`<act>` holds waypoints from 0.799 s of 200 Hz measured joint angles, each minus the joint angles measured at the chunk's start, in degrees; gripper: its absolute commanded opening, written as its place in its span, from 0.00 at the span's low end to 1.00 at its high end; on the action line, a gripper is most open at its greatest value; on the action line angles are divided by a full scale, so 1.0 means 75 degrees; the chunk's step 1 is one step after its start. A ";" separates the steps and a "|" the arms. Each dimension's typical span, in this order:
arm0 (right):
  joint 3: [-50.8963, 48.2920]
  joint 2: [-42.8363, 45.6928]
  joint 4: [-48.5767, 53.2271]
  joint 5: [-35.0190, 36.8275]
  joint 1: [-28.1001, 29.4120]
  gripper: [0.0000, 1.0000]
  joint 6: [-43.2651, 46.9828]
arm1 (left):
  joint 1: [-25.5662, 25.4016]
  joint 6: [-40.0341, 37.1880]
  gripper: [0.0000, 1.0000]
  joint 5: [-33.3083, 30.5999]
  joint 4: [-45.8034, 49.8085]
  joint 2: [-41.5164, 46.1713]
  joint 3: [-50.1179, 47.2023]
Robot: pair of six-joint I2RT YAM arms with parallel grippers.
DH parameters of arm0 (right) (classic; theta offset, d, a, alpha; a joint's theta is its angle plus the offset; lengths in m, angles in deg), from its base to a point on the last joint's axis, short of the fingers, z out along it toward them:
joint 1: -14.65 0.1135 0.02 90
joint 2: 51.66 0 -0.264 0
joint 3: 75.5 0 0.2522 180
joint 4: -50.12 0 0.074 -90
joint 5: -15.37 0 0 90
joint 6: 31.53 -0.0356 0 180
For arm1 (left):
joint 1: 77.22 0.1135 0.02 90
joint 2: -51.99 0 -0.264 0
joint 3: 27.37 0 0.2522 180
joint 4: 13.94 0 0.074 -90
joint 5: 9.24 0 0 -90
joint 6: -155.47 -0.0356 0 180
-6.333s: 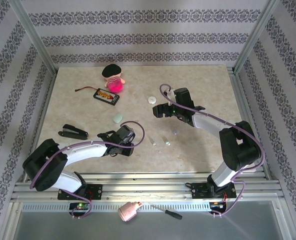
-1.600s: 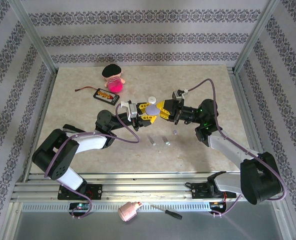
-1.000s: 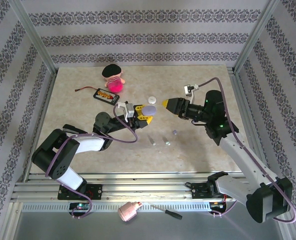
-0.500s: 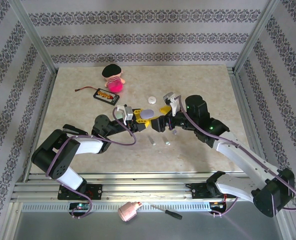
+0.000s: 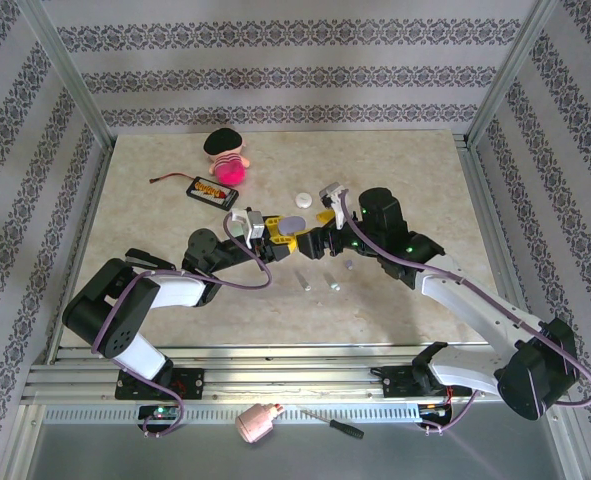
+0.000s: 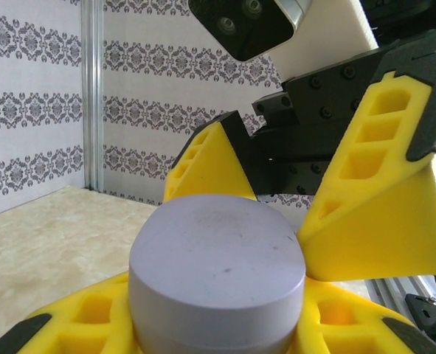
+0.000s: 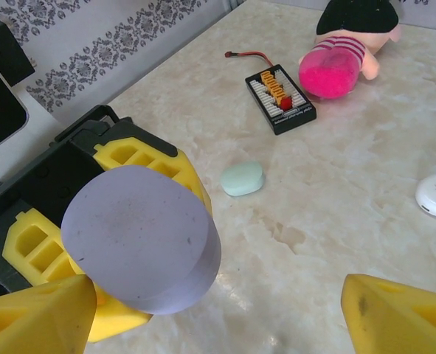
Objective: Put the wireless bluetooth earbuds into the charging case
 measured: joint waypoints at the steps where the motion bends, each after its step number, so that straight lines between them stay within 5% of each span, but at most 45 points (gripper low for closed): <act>1: 0.0003 -0.0003 0.0000 0.0003 0.0000 0.84 0.0000 | 0.0000 0.0000 0.24 0.0000 0.0000 0.0000 0.0000; 160: 0.0839 -0.0463 -0.0536 0.0216 -0.0146 0.86 -0.0172 | 0.0047 -0.0216 0.22 0.0146 0.0041 0.0012 -0.0152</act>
